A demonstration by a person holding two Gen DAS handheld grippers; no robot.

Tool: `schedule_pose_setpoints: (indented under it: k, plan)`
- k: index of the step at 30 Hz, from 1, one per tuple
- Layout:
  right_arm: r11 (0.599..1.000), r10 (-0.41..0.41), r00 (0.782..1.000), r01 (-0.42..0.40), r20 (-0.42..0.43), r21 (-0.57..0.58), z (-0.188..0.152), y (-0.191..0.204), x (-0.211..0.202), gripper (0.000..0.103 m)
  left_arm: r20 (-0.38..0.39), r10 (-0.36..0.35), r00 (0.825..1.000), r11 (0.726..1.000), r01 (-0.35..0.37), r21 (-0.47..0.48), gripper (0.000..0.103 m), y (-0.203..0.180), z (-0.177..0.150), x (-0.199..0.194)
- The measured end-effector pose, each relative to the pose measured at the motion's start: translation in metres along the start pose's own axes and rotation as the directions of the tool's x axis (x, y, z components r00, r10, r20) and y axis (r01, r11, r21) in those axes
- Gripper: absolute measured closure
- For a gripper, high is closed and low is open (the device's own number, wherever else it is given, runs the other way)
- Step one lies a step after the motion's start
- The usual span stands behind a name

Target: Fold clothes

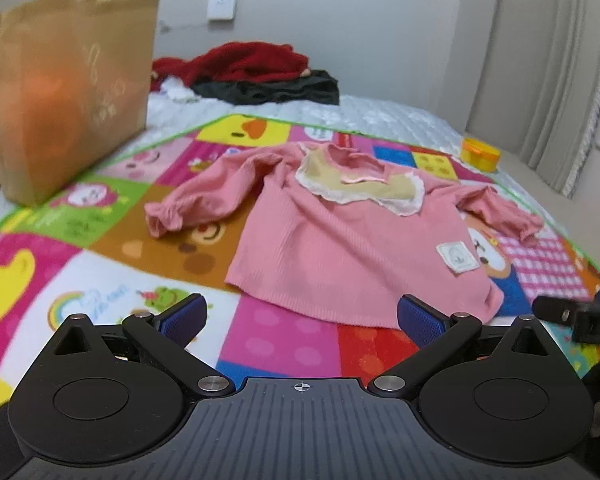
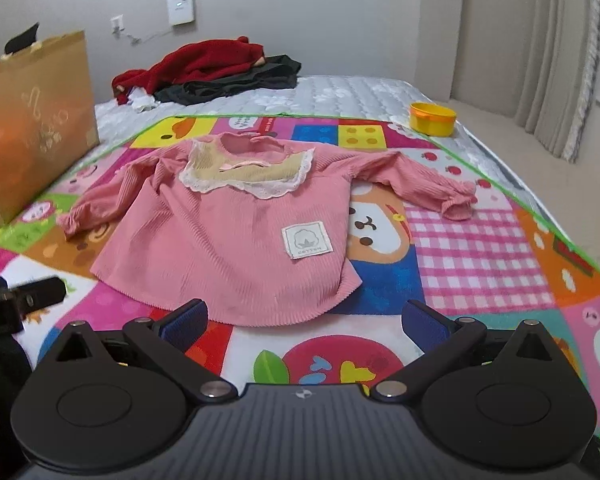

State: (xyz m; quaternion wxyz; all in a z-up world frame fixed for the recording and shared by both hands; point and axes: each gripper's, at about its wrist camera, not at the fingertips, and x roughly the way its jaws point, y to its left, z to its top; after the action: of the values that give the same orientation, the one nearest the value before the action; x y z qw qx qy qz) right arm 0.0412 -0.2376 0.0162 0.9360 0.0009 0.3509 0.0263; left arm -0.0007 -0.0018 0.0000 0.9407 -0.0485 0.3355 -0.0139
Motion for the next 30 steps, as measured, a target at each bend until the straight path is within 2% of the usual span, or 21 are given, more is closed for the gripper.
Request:
schedule_pose_setpoints:
  k: [8,13,30]
  plan:
    - [1.000,0.009,1.000,-0.009,-0.016,0.027,0.004,-0.013,-0.003,0.000,0.066,0.018,0.998,0.998,-0.023,0.061,0.000,-0.023,-0.008,-0.006]
    - [1.000,0.011,1.000,-0.011,-0.007,-0.003,-0.001,-0.001,0.001,0.000,0.005,-0.012,1.000,1.000,0.012,0.005,0.000,-0.005,0.000,0.006]
    - [1.000,0.016,1.000,-0.016,-0.018,0.001,-0.002,0.000,0.003,0.000,0.005,-0.011,1.000,1.000,0.010,0.028,0.000,-0.008,-0.004,0.006]
